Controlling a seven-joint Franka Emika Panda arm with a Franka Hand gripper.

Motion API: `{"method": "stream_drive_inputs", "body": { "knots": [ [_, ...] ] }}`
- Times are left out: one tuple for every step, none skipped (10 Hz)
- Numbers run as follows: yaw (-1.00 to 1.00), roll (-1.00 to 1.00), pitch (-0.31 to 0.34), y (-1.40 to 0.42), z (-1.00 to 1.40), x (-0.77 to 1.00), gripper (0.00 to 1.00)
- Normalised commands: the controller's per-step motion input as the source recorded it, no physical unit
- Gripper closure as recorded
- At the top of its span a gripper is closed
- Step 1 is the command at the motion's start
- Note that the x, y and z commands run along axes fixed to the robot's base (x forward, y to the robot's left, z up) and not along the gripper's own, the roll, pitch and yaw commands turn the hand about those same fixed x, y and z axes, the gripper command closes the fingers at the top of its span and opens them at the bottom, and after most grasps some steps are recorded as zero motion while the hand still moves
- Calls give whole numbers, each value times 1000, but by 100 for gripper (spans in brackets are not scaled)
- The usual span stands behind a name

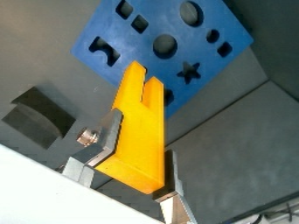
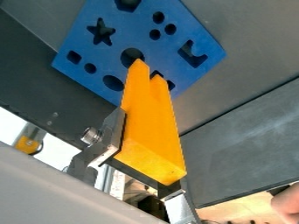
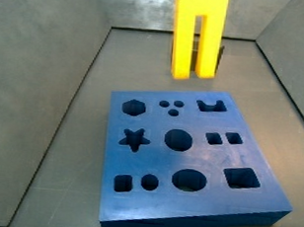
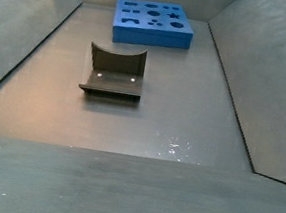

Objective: Pick up the double-square object. Move up. Move to above the board. Insert the double-square object.
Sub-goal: Insert the double-square object.

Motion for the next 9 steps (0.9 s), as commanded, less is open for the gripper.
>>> {"method": "stream_drive_inputs", "body": {
  "knots": [
    [211, -21, 0, -86, -260, 994, 100],
    [217, -16, 0, -100, -229, 1000, 100],
    [0, -10, 0, -77, 0, 531, 100],
    [11, 0, -13, -40, 0, 69, 100],
    [171, 0, 0, -143, -43, 631, 100],
    [183, 40, 0, -357, -131, 851, 100],
    [274, 14, 0, -286, -106, 883, 100],
    [343, 0, -14, -197, -54, 811, 100],
    [351, 10, -17, -183, -14, 806, 100]
  ]
}}
